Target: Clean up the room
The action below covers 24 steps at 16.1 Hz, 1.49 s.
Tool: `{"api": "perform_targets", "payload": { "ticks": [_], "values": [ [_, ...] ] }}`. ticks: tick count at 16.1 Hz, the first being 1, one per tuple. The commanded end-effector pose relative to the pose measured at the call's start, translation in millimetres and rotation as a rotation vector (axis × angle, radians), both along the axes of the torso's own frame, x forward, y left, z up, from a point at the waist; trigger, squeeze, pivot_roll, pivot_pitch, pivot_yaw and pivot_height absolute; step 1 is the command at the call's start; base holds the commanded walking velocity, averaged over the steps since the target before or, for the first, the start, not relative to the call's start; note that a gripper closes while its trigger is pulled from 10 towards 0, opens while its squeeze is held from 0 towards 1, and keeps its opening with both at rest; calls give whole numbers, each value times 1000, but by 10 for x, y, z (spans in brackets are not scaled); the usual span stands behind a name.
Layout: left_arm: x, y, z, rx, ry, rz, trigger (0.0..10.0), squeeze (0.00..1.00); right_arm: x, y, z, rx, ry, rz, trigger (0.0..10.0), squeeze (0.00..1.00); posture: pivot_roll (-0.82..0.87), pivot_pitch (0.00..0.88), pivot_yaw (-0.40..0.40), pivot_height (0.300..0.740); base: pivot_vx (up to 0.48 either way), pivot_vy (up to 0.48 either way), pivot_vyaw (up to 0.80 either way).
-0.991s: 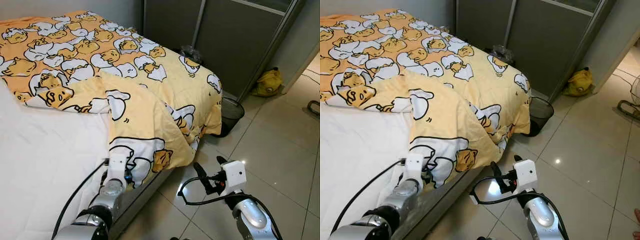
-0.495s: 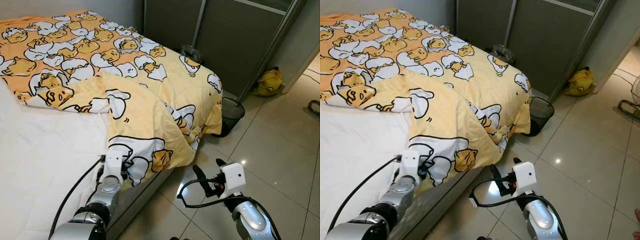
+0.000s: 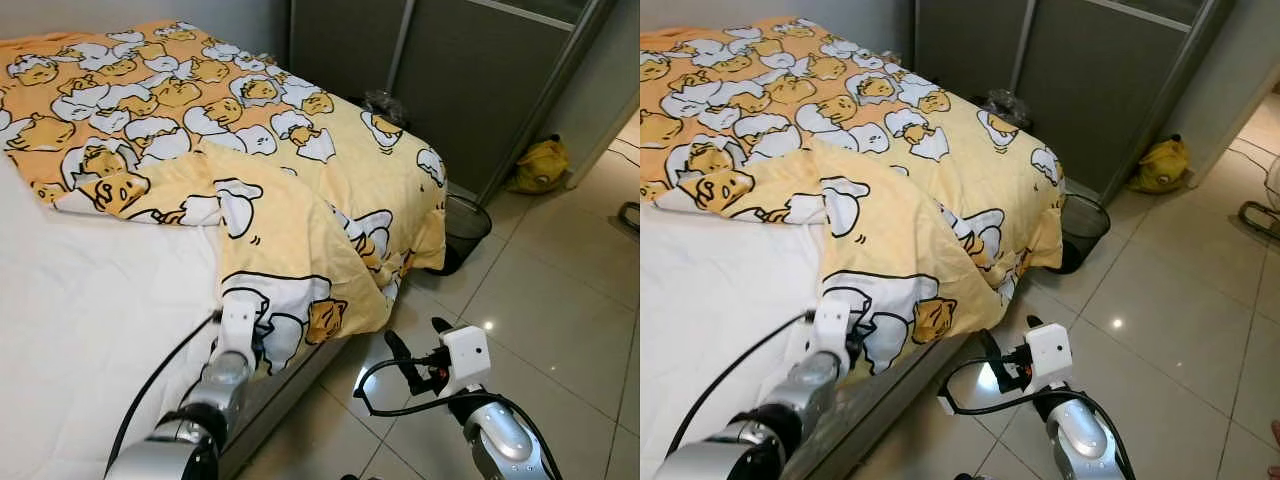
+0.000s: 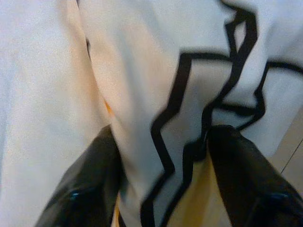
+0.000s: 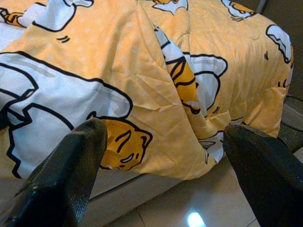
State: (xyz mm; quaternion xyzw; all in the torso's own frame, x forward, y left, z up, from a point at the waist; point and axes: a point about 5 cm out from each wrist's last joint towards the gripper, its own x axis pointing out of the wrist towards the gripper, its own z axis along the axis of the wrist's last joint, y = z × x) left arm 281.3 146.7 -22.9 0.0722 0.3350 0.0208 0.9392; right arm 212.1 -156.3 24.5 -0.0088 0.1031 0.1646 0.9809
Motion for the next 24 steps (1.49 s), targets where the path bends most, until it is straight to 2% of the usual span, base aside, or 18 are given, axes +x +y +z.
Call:
{"api": "perform_targets", "payload": {
  "ticks": [1,5,10,13,16,17,18,20,22,24],
  "values": [
    [41,-43,34,-20,-13,-17,0,0,22,-33,11,-20,2,-2,10000,0,-62,0,-68,740,0,0,0],
    [68,-74,58,-36,-22,-47,0,0,64,-70,32,-25,-8,-18,10000,0,-64,0,-60,740,0,0,0],
    [1,-30,-6,41,20,-87,0,0,109,-83,30,-25,-6,-28,10000,0,-45,0,-62,740,0,0,0],
    [22,-42,19,43,-9,-108,0,0,115,-92,27,-26,-6,-29,10000,0,-36,0,-66,740,0,0,0],
    [40,-74,46,3,-47,-143,0,0,119,-90,16,-29,-4,-21,10000,0,-30,0,-62,740,0,0,0],
    [4,-64,17,6,-33,-207,2784,0,123,-91,4,-31,1,-20,10000,0,-21,0,-63,740,0,0,0],
    [-10,-26,6,48,-30,-224,10000,0,122,-87,-2,-31,5,-15,10000,0,-21,0,-63,740,0,0,0],
    [-37,61,-8,80,-36,-238,10000,0,120,-75,-17,-31,10,-10,10000,0,-13,0,-62,740,0,0,0],
    [-51,73,-14,67,-36,-264,10000,0,125,-70,-25,-32,12,-7,10000,0,-9,0,-63,740,0,0,0],
    [-90,-18,-18,70,-51,-462,10000,0,137,-65,-30,-32,16,1,10000,0,-8,0,-62,740,0,0,0]
  ]
}}
